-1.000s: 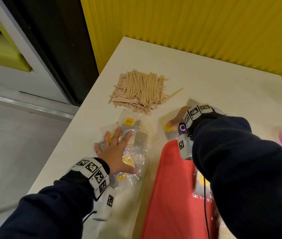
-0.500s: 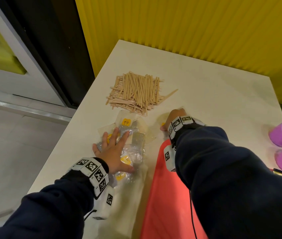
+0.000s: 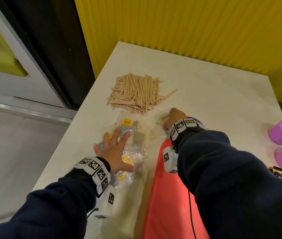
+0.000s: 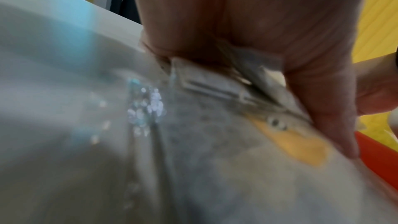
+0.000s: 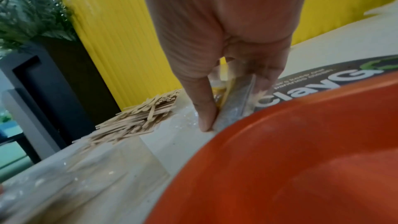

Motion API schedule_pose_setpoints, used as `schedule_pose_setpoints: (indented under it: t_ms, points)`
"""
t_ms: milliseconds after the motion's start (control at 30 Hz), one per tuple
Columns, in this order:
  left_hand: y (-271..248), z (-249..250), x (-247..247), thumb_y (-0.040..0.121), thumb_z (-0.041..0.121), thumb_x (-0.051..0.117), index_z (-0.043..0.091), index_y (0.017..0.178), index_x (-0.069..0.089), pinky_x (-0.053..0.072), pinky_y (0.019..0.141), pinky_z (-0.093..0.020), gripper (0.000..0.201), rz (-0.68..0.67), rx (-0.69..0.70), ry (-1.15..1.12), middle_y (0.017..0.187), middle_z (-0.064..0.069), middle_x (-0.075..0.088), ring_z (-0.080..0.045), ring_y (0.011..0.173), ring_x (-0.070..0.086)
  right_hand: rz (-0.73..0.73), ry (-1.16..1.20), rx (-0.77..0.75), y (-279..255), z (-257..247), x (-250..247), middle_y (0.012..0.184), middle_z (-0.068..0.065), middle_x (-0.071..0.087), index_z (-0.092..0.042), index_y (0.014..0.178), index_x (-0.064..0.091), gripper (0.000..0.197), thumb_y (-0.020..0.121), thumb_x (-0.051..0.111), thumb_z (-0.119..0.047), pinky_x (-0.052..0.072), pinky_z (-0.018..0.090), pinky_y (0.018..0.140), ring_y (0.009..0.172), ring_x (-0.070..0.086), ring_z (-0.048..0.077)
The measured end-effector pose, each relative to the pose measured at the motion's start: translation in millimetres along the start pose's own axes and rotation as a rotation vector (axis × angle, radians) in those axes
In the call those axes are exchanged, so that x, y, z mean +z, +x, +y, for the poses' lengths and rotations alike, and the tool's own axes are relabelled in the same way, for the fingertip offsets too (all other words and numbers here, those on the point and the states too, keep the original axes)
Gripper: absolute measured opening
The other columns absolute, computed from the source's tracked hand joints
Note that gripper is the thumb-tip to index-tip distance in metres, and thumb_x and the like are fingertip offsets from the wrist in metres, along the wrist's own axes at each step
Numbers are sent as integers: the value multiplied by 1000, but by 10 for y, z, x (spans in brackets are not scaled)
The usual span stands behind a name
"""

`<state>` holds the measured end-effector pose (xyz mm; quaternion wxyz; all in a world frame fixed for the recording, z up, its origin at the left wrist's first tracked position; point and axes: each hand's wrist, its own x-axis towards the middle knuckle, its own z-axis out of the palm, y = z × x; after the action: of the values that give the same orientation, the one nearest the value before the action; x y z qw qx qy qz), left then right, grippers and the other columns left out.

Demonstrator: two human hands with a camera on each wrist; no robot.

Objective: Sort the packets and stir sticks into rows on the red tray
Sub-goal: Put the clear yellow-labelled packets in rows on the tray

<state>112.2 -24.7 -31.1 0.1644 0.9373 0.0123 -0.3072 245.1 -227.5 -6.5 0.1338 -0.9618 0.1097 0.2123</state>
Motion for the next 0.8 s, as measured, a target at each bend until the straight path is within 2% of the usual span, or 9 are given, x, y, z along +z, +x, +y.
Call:
schedule_pose_setpoints:
  t_ms: [100, 267, 400, 467, 533, 600, 667, 733, 800]
  points:
    - [7, 1, 5, 56, 68, 72, 47, 141, -20, -8, 106, -64, 127, 3, 3, -3, 148, 12, -36, -27, 138, -30, -19, 13, -14, -9, 1, -10, 114, 8, 59, -12, 119, 52, 43, 79, 69, -13, 47, 32, 85, 104, 58, 26]
    - [6, -3, 7, 57, 67, 72, 48, 140, -21, -9, 105, -64, 126, 3, 2, -6, 148, 13, -36, -27, 138, -30, -6, -127, -42, -16, 30, 43, 112, 8, 61, -10, 115, 56, 30, 86, 62, -17, 48, 32, 90, 104, 59, 25]
    - [9, -7, 9, 58, 67, 72, 48, 140, -21, -8, 105, -64, 126, 0, -1, -1, 148, 13, -36, -27, 138, -30, 22, -76, -35, -1, 1, 28, 96, 6, 60, -7, 106, 58, 22, 88, 57, -19, 43, 28, 73, 80, 52, 22]
    - [7, -6, 6, 58, 66, 72, 48, 140, -22, -8, 106, -64, 126, -2, -3, -4, 148, 13, -36, -26, 138, -30, 39, -39, -60, 5, -26, -50, 102, 8, 63, -7, 104, 61, 19, 88, 55, -17, 44, 27, 73, 84, 56, 23]
    - [5, 0, 0, 59, 65, 72, 48, 139, -22, -8, 106, -63, 125, -3, -6, -5, 148, 13, -36, -26, 138, -30, 63, 20, -87, -41, -56, -185, 103, 8, 63, -7, 100, 63, 17, 87, 55, -15, 46, 27, 75, 92, 60, 25]
    - [0, 10, -5, 59, 65, 72, 48, 140, -21, -7, 106, -63, 125, 4, -10, -3, 148, 13, -35, -26, 139, -29, 86, 79, -127, -116, -67, -324, 97, 9, 62, -9, 86, 62, 10, 87, 54, -15, 44, 28, 73, 88, 58, 23]
    - [-7, 16, -16, 60, 64, 73, 47, 140, -21, -6, 107, -63, 124, 8, -13, 2, 149, 13, -34, -26, 139, -28, 134, 208, -158, -189, -39, -408, 89, 9, 62, -7, 80, 64, 11, 84, 55, -12, 47, 29, 72, 84, 58, 25]
    - [-14, 22, -23, 60, 64, 72, 47, 140, -21, -5, 107, -64, 124, 8, -13, 9, 149, 11, -34, -27, 139, -27, 173, 450, -175, -322, 8, -431, 75, 9, 61, -8, 72, 63, 8, 76, 56, -5, 47, 26, 64, 76, 56, 26]
    - [-28, 32, -30, 60, 65, 72, 45, 141, -22, -4, 107, -64, 125, 11, -22, 27, 149, 7, -35, -27, 139, -28, 195, 621, -205, -521, 46, -431, 66, 8, 56, -10, 66, 59, 13, 74, 55, -1, 42, 24, 57, 61, 53, 20]
